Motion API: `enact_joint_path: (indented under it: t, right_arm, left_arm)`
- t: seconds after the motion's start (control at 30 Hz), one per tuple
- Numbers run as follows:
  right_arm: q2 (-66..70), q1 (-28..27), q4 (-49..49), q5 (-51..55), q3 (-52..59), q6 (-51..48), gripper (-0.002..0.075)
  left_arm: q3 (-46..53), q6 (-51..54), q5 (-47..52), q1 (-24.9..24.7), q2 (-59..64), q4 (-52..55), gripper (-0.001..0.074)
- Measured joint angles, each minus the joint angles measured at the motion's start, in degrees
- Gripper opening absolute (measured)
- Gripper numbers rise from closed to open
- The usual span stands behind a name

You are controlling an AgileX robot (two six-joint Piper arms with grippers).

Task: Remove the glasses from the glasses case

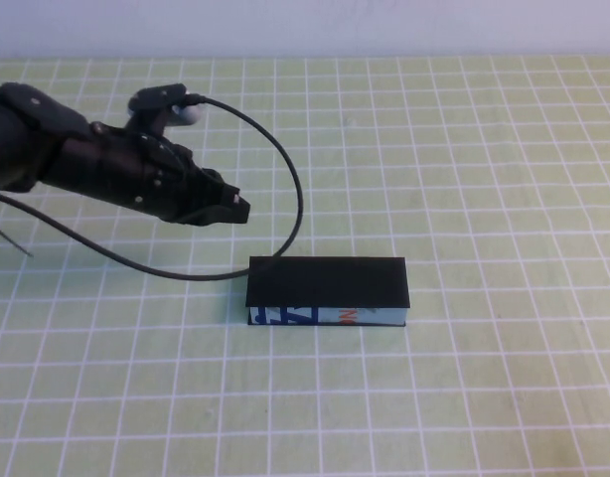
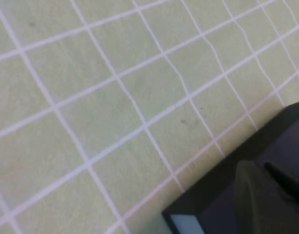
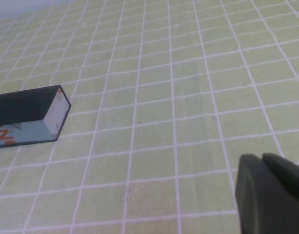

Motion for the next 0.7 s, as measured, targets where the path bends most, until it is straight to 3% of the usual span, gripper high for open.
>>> enact_joint_path:
  t: [0.2, 0.5, 0.7]
  right_arm:
    - [0.0, 0.0, 0.0, 0.0, 0.0, 0.0, -0.0018]
    - [0.0, 0.0, 0.6, -1.1, 0.0, 0.0, -0.0018]
    - [0.0, 0.0, 11.8, -7.0, 0.0, 0.0, -0.0018]
  left_arm:
    - [-4.4, 0.5, 0.6, -2.8, 6.2, -0.3, -0.0004]
    - [-5.9, 0.5, -0.1, -2.8, 12.0, -0.5, -0.0004]
    - [-5.9, 0.5, -1.1, -2.8, 12.9, -0.9, -0.0004]
